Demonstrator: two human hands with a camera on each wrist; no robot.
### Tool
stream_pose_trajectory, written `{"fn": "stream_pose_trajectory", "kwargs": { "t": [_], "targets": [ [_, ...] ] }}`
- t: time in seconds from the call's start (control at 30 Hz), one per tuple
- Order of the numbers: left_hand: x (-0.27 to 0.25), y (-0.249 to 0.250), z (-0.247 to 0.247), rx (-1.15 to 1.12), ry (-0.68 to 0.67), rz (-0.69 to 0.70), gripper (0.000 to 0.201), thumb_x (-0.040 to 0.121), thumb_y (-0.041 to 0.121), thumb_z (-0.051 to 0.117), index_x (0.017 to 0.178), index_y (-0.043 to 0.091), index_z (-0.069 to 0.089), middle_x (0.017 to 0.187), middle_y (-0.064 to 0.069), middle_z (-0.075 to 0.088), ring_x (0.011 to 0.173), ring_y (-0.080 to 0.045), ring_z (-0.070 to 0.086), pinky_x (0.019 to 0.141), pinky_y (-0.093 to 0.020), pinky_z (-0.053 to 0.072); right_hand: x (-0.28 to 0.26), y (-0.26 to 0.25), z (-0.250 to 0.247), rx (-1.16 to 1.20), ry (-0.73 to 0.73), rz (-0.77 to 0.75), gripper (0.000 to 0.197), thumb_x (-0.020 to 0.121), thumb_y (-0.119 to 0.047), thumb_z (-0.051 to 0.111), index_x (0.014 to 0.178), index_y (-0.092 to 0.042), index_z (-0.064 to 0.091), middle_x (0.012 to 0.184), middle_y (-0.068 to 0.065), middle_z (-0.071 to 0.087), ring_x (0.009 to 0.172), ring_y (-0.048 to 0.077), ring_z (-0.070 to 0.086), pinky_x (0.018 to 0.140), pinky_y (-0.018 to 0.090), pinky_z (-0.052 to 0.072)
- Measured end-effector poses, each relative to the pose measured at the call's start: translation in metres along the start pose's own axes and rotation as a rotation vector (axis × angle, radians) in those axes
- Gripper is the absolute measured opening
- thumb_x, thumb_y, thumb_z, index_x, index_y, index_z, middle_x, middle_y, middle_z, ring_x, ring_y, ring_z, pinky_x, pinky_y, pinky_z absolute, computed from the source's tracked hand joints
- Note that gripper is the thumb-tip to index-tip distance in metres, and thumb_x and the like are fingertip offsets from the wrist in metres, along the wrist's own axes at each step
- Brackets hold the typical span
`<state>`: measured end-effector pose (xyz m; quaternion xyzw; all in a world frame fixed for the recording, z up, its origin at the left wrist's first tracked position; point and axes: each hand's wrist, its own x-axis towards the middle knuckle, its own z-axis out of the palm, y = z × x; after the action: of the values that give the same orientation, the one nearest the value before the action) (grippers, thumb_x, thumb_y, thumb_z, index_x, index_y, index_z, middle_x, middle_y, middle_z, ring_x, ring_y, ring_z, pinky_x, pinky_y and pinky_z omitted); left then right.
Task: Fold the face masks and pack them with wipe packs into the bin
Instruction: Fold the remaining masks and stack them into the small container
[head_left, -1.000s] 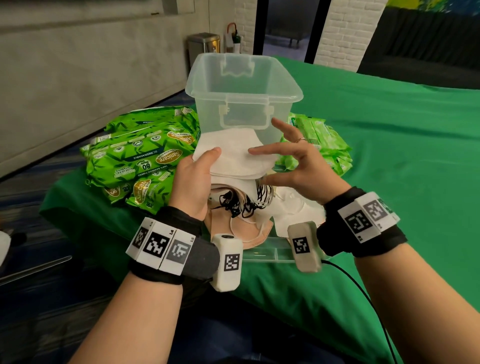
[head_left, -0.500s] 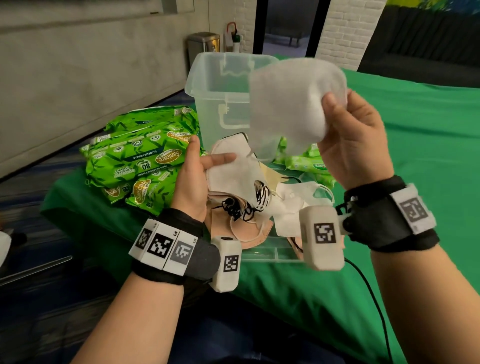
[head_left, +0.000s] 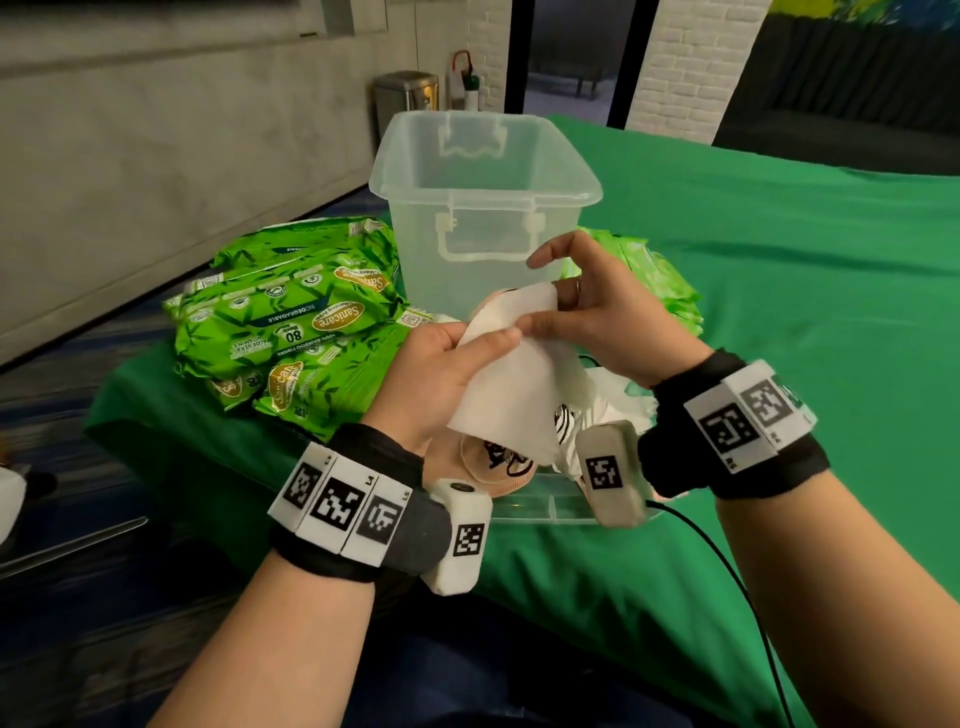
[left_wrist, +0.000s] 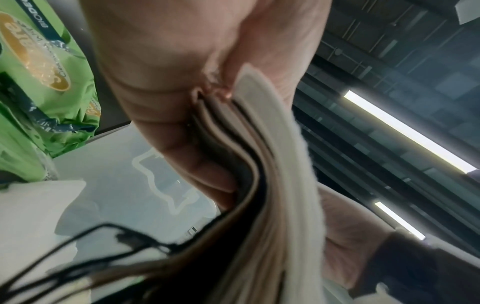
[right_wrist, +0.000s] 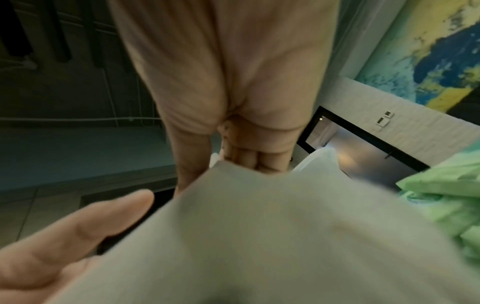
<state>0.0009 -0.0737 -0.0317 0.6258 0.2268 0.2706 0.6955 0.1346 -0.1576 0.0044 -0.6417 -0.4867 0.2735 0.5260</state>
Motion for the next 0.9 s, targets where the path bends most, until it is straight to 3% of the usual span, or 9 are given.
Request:
{"fn": "stream_pose_trajectory", "kwargs": {
  "t": [0.2, 0.33, 0.4, 0.47, 0.53, 0.6, 0.73, 0.8, 0.9],
  "targets": [
    [0.002, -0.003, 0.000, 0.050, 0.038, 0.069, 0.007, 0.084, 0.007, 0.063, 0.081, 0.010, 0.069, 0.067, 0.004, 0.071, 0.063, -0.008, 0.066, 0.059, -0.019, 0.052, 0.002, 0.004, 0.000, -0.050, 0.134, -0.008, 0.041, 0.069, -0.017, 0.072, 0.093, -0.030, 0.042, 0.079, 0.040, 0.053, 0.065, 0.030, 0.048, 0.059, 0.055, 0.043],
    [0.003, -0.002, 0.002, 0.054, 0.067, 0.155, 0.021, 0.085, 0.000, 0.061, 0.087, 0.020, 0.066, 0.075, 0.009, 0.072, 0.070, -0.006, 0.066, 0.068, -0.021, 0.054, 0.004, 0.009, 0.005, -0.144, 0.295, -0.022, 0.047, 0.075, -0.025, 0.076, 0.106, -0.023, 0.040, 0.074, 0.006, 0.052, 0.061, 0.016, 0.047, 0.054, 0.032, 0.038],
    [0.005, -0.002, 0.001, 0.013, 0.099, 0.229, 0.033, 0.085, -0.003, 0.060, 0.100, 0.026, 0.061, 0.098, 0.002, 0.070, 0.086, -0.008, 0.066, 0.079, -0.027, 0.055, 0.002, 0.012, 0.006, -0.170, 0.306, 0.000, 0.061, 0.075, -0.032, 0.074, 0.122, -0.020, 0.038, 0.098, 0.000, 0.054, 0.083, 0.013, 0.054, 0.072, 0.029, 0.046],
    [0.007, 0.000, 0.000, -0.038, 0.088, 0.291, 0.047, 0.083, -0.001, 0.062, 0.111, 0.036, 0.055, 0.126, -0.006, 0.060, 0.105, -0.018, 0.063, 0.087, -0.039, 0.053, -0.001, 0.016, 0.006, -0.115, 0.207, 0.059, 0.083, 0.069, -0.037, 0.077, 0.136, -0.017, 0.030, 0.123, 0.003, 0.050, 0.112, 0.014, 0.050, 0.096, 0.031, 0.043],
    [0.008, 0.001, -0.001, -0.069, 0.073, 0.333, 0.052, 0.081, 0.005, 0.061, 0.113, 0.045, 0.054, 0.134, -0.005, 0.053, 0.113, -0.026, 0.059, 0.090, -0.047, 0.051, -0.003, 0.021, 0.005, 0.095, 0.047, 0.124, 0.094, 0.064, -0.030, 0.082, 0.139, -0.015, 0.028, 0.127, 0.006, 0.053, 0.115, 0.017, 0.055, 0.096, 0.034, 0.047],
    [0.009, 0.001, -0.002, -0.044, 0.097, 0.372, 0.043, 0.081, 0.005, 0.058, 0.107, 0.040, 0.059, 0.125, -0.002, 0.059, 0.112, -0.025, 0.059, 0.093, -0.046, 0.050, -0.005, 0.026, 0.002, 0.269, -0.068, 0.135, 0.074, 0.064, -0.011, 0.074, 0.130, -0.010, 0.041, 0.116, 0.005, 0.063, 0.103, 0.017, 0.064, 0.086, 0.031, 0.053],
    [0.010, 0.005, -0.007, 0.050, 0.133, 0.341, 0.031, 0.088, -0.006, 0.051, 0.084, 0.020, 0.067, 0.078, 0.019, 0.071, 0.080, 0.004, 0.063, 0.077, -0.016, 0.051, -0.010, 0.031, -0.004, 0.317, -0.149, 0.108, 0.044, 0.063, 0.008, 0.072, 0.103, -0.007, 0.059, 0.084, 0.000, 0.072, 0.073, 0.013, 0.068, 0.067, 0.024, 0.056],
    [0.011, 0.005, -0.013, 0.023, 0.169, 0.316, 0.029, 0.089, -0.005, 0.052, 0.088, 0.019, 0.067, 0.076, 0.021, 0.070, 0.079, 0.007, 0.063, 0.076, -0.014, 0.050, -0.014, 0.031, -0.008, 0.366, -0.135, 0.111, 0.040, 0.064, 0.007, 0.069, 0.102, -0.001, 0.060, 0.080, 0.001, 0.072, 0.067, 0.012, 0.067, 0.061, 0.022, 0.056],
    [0.013, 0.004, -0.017, 0.017, 0.226, 0.326, 0.027, 0.087, -0.003, 0.057, 0.090, 0.021, 0.068, 0.082, 0.020, 0.070, 0.085, 0.004, 0.063, 0.080, -0.017, 0.050, -0.016, 0.034, -0.015, 0.387, -0.049, 0.099, 0.034, 0.066, 0.006, 0.071, 0.098, -0.002, 0.064, 0.084, 0.006, 0.072, 0.068, 0.017, 0.067, 0.067, 0.029, 0.057]
  ]
}}
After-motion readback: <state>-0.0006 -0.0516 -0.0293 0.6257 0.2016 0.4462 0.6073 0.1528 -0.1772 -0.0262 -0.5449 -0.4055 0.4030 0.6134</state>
